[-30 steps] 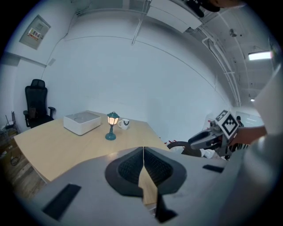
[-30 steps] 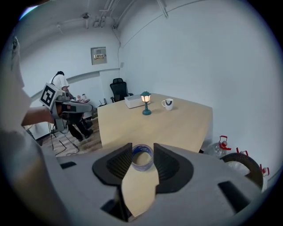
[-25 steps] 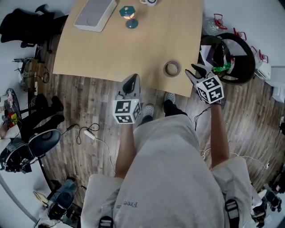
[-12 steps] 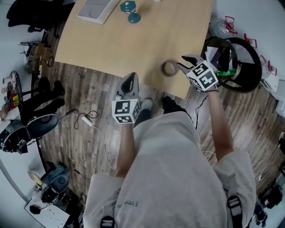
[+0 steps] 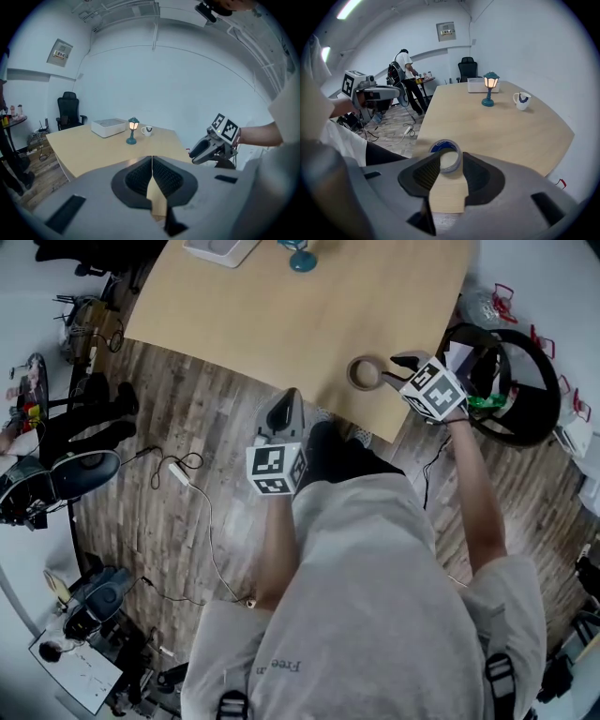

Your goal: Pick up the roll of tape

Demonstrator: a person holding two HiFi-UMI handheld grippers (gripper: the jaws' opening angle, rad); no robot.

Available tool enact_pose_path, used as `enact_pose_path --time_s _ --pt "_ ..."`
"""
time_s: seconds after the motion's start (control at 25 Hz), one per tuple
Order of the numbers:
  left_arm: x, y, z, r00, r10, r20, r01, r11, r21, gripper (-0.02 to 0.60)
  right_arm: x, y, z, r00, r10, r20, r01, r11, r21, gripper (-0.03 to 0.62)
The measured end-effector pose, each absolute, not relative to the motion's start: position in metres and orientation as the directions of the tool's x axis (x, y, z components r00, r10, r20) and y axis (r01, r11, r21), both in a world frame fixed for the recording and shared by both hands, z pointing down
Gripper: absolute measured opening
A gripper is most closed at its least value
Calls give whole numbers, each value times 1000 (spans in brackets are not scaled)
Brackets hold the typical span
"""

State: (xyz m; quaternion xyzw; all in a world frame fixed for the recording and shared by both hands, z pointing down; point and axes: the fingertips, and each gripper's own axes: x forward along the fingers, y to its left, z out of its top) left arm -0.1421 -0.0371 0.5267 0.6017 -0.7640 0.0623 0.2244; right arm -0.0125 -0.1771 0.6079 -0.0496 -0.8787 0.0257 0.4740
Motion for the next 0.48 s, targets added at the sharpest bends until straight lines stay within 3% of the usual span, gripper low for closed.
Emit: enact_pose_path --time_s 0.48 --pt "-134 -53 523 -129 -918 375 -956 216 200 6 -33 -169 620 -495 134 858 144 987 -70 153"
